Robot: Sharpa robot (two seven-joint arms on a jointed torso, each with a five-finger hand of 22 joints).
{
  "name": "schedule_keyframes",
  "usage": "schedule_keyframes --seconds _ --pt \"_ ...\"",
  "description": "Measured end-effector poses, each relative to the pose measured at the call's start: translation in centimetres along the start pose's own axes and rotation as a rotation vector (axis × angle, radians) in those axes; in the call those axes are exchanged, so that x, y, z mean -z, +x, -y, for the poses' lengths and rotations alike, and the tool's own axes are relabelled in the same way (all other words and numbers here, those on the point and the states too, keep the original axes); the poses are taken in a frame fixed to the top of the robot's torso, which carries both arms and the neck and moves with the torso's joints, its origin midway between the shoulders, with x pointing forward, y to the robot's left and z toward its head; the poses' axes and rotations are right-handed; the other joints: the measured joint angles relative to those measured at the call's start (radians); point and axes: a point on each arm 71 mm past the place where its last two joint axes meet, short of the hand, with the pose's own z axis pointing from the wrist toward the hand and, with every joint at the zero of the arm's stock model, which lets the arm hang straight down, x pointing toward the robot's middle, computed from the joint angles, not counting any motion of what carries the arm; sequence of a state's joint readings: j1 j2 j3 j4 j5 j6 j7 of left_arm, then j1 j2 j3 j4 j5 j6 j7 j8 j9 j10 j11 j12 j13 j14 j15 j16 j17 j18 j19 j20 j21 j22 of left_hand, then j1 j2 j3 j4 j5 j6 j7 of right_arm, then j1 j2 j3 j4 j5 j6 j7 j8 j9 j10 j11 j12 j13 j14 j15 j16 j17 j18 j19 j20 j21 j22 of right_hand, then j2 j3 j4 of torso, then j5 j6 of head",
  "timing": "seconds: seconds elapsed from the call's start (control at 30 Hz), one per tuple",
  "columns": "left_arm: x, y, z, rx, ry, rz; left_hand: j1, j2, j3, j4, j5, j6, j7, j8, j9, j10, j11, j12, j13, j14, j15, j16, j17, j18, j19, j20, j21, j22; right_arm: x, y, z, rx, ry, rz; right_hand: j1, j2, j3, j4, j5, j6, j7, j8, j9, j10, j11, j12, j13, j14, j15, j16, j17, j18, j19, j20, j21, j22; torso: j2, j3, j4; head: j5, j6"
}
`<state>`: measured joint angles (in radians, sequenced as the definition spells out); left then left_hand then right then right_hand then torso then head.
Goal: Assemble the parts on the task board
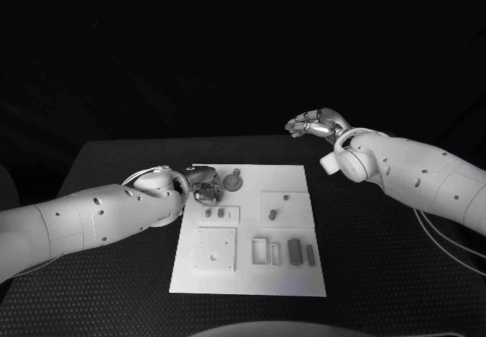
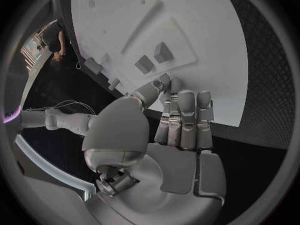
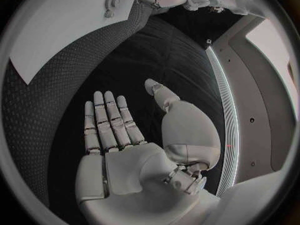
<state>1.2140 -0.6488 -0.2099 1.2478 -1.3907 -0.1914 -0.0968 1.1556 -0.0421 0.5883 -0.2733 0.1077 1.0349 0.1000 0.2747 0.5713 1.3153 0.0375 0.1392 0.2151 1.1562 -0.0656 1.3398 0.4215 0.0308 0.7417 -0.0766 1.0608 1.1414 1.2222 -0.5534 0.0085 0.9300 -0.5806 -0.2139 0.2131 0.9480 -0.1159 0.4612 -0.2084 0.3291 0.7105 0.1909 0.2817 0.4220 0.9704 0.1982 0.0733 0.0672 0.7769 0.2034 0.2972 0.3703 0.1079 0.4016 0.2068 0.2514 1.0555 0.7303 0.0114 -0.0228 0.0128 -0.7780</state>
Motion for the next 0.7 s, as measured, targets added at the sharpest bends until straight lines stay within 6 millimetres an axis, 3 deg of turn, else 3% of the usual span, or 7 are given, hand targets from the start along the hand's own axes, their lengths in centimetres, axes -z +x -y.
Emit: schedule_keyframes --seconds 0.43,0.6,0.7 --pt "0.06 0.14 -0.09 0.004 -0.002 0.007 0.0 0.004 0.003 -0.003 0.0 -0.001 0.001 0.001 -0.004 0.004 0.003 -0.011 0.0 0.0 0.0 0.0 -0.003 0.0 0.0 0.0 0.0 0.001 0.03 -0.07 0.04 0.0 0.001 0.001 0.0 0.0 0.0 0.0 0.0 0.0 0.0 0.0 -0.001 0.0 0.0 0.0 0.0 0.0 0.0 0.0 0.0 0.0 0.0 0.0 0.0 0.001 0.0 -0.0004 0.0011 -0.002 0.0" --pt "0.11 0.27 -0.22 0.013 -0.006 0.007 0.005 0.0 0.007 -0.007 -0.006 -0.036 0.029 -0.021 -0.017 -0.015 0.015 -0.029 -0.005 -0.004 0.004 0.0 -0.005 0.0 0.0 0.0 0.0 0.004 0.03 -0.09 0.05 0.001 0.001 0.001 0.0 0.0 0.0 0.0 0.0 0.0 0.0 0.0 -0.001 0.0 0.0 0.0 0.0 0.0 0.0 0.0 0.0 0.0 0.0 0.0 0.0 0.002 0.0 -0.0006 0.0011 -0.002 0.001" --pt "0.23 0.59 -0.59 0.017 -0.017 0.001 0.021 -0.011 0.008 -0.007 -0.006 -0.093 0.02 -0.049 -0.032 -0.015 0.015 -0.031 -0.001 -0.006 0.006 0.0 -0.007 0.0 0.0 0.0 -0.002 0.007 0.03 -0.12 0.07 0.001 0.002 0.002 0.0 0.0 0.0 0.0 0.0 0.0 0.0 0.0 -0.001 0.0 0.0 0.0 0.0 0.0 0.0 0.0 0.0 0.0 0.0 0.0 0.0 0.002 0.0 -0.0006 0.0007 -0.002 0.001"
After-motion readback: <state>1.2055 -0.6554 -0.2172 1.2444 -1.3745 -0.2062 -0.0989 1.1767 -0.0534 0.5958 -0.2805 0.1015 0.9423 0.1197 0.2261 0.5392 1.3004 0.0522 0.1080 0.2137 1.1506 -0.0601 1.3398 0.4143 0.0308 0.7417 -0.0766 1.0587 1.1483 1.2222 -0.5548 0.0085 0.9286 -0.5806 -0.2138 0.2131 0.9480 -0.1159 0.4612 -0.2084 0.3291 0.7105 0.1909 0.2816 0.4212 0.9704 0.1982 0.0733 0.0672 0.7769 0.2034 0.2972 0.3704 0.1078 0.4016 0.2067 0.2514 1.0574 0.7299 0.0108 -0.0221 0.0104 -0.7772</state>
